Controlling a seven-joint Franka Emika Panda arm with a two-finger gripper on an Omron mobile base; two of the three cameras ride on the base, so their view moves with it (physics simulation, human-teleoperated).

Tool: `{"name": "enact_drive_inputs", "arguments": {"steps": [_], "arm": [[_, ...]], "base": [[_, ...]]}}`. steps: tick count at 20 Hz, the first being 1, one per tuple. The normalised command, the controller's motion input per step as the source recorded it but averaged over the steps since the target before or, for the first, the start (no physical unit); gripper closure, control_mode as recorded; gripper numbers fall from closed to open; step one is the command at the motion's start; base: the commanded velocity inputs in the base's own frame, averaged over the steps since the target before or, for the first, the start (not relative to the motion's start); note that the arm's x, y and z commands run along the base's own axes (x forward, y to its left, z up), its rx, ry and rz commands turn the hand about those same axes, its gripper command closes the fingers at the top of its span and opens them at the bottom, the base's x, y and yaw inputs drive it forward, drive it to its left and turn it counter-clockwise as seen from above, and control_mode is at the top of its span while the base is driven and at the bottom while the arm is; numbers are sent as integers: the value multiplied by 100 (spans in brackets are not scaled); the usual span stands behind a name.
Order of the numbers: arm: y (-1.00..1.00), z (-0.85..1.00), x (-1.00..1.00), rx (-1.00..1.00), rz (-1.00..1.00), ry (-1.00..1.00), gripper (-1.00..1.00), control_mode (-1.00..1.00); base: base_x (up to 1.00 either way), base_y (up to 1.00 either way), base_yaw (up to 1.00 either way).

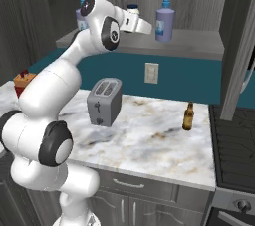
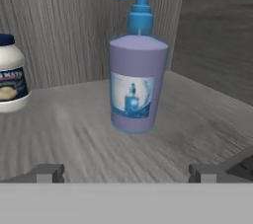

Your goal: Pick the soap dispenser and soap dispenser from the cabinet and place them on the counter.

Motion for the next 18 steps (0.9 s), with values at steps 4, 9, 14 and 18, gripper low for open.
{"name": "enact_drive_inputs", "arguments": {"steps": [4,9,14,18], "arm": [[-17,32,17,5,0,5,-100,-100],[-17,11,15,1,0,5,-100,-100],[-24,0,10,0,-1,2,-100,-100],[-22,0,20,3,-3,0,-100,-100]], "base": [[0,0,0],[0,0,0],[0,0,0],[0,0,0]]}}
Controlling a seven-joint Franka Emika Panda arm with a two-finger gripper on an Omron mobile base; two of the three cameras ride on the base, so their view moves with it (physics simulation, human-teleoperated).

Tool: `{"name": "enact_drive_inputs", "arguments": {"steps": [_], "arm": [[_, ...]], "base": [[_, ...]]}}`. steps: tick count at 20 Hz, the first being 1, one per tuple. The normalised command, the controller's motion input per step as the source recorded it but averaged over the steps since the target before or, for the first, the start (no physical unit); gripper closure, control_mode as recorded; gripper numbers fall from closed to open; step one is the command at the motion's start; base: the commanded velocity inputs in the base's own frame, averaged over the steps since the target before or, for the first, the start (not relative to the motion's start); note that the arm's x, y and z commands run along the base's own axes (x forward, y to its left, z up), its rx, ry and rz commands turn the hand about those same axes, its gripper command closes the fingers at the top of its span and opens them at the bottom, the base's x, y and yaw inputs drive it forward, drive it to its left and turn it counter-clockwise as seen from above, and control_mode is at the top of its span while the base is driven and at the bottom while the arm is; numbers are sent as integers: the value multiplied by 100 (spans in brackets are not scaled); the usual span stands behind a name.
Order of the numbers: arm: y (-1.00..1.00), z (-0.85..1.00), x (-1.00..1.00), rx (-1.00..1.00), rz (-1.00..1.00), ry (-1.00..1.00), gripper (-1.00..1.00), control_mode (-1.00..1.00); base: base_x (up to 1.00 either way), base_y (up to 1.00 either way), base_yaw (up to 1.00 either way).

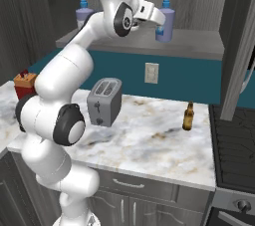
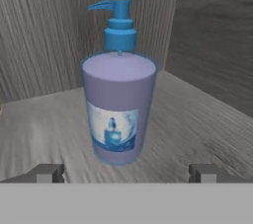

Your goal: Pick the soap dispenser and soap dispenser from the cabinet and place them on the counter.

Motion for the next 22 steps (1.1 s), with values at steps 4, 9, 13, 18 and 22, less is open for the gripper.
{"name": "enact_drive_inputs", "arguments": {"steps": [4,9,13,18,22], "arm": [[-8,-2,19,2,-1,0,-100,-100],[-1,-5,20,0,0,-1,-100,-100],[-9,-15,27,1,0,-2,-100,-100],[-11,-12,29,2,0,-3,-100,-100],[-7,-7,32,2,0,-3,-100,-100]], "base": [[0,0,0],[0,0,0],[0,0,0],[0,0,0],[0,0,0]]}}
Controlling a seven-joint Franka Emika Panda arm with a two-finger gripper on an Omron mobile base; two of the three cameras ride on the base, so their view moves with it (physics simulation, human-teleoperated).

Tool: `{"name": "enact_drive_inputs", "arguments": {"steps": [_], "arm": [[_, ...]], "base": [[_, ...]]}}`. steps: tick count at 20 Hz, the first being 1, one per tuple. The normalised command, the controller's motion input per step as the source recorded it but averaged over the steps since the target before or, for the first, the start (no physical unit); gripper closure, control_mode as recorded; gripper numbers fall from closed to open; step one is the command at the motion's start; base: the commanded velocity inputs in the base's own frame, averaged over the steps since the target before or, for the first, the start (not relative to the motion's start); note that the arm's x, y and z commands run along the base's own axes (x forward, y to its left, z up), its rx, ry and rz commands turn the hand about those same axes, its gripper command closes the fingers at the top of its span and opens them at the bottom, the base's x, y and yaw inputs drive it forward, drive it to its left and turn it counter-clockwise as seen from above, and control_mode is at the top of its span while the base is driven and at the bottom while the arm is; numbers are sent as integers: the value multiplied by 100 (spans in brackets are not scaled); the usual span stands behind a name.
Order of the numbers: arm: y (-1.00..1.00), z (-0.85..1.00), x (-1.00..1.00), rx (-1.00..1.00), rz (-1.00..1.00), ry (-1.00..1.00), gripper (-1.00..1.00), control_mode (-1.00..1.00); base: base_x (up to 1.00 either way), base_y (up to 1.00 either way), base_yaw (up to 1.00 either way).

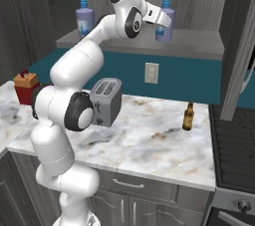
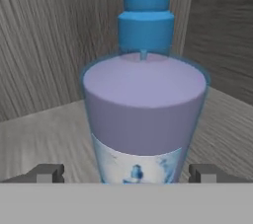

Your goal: Pick the soap dispenser and soap dispenser from the cabinet and place them on the counter.

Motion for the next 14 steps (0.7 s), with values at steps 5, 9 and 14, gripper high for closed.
{"name": "enact_drive_inputs", "arguments": {"steps": [5,9,14], "arm": [[-8,-3,37,2,0,-1,-100,-100],[-16,0,29,1,0,0,-100,-100],[-25,0,18,1,0,0,-100,-100]], "base": [[0,0,0],[0,0,0],[0,0,0]]}}
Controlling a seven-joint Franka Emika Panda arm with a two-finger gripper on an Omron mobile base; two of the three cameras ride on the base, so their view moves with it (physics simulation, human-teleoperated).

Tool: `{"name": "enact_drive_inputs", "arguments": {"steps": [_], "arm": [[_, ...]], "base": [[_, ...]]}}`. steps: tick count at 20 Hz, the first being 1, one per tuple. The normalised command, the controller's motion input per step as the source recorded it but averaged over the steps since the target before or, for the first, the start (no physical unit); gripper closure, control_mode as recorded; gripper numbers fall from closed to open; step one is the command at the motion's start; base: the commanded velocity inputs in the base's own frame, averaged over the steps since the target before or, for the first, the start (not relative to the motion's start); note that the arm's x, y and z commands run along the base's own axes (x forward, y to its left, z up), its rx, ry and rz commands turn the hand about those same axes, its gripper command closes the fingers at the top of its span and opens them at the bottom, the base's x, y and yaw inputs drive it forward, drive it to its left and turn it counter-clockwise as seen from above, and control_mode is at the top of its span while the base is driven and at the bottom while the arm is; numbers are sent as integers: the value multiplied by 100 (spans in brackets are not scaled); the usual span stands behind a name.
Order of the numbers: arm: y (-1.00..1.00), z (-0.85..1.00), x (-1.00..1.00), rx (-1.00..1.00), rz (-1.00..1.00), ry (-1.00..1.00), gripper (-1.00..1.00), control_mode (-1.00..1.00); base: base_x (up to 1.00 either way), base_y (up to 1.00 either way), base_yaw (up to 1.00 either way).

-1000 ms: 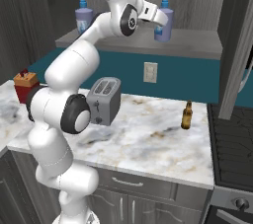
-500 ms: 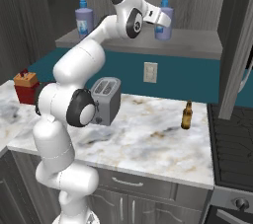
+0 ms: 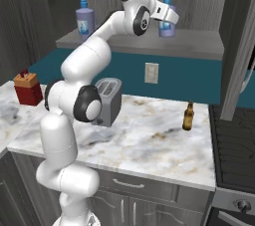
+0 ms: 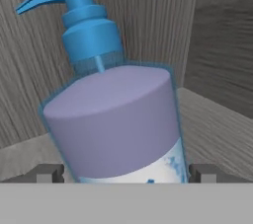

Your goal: Pick the soap dispenser and soap dispenser from the cabinet and place them on the counter.

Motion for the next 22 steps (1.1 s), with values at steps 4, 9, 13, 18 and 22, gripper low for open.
{"name": "enact_drive_inputs", "arguments": {"steps": [4,9,13,18,22], "arm": [[-27,0,10,0,0,1,-100,-100],[-23,-1,6,0,0,2,100,-100],[-19,0,5,0,0,1,100,-100],[-13,6,-8,3,0,-1,100,-100],[-15,26,-29,4,2,-3,100,-100]], "base": [[0,0,0],[0,0,0],[0,0,0],[0,0,0],[0,0,0]]}}
